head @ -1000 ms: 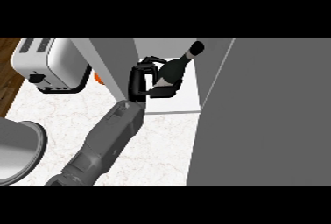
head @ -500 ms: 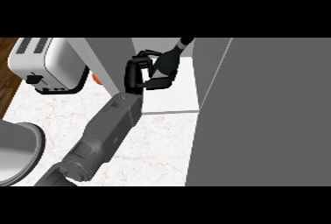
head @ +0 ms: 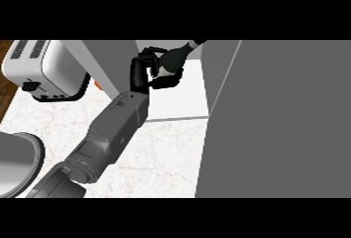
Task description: Pick up the wine, place it into the cabinet and close the cabinet
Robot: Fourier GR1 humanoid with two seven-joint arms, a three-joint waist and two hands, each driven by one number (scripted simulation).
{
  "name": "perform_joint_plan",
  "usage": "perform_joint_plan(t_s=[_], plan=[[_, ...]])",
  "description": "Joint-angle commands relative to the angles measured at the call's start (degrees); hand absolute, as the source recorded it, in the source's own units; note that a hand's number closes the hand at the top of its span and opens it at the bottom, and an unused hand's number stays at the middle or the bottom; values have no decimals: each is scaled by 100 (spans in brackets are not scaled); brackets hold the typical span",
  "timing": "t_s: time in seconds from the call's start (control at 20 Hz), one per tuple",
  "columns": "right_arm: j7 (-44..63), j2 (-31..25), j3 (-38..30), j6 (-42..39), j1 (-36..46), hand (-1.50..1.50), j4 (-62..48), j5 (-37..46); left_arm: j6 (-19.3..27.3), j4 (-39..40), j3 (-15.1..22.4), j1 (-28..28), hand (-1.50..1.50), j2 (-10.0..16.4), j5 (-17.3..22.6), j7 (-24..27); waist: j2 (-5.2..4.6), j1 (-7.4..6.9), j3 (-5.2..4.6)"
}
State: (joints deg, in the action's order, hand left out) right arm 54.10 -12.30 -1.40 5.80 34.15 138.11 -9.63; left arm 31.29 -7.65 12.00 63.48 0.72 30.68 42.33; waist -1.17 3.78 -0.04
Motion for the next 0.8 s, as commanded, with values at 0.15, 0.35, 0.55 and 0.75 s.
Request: perform_joint_plan(t_s=[0.15,0.35,0.55,0.75], plan=[[64,57,41,3,58,-150,163,-212,193,405,-73,336,150,97,-76,-199,-67,134,-4],[-178,89,36,-122,-75,-150,20,-209,260,548,-92,302,150,143,-97,-255,-101,138,-1],[-41,108,117,-93,-114,-150,306,-222,288,685,-67,205,150,156,-152,-371,-77,167,-2],[90,132,116,59,236,-150,60,-123,-67,373,-468,83,150,-32,233,-190,-107,203,-17]])
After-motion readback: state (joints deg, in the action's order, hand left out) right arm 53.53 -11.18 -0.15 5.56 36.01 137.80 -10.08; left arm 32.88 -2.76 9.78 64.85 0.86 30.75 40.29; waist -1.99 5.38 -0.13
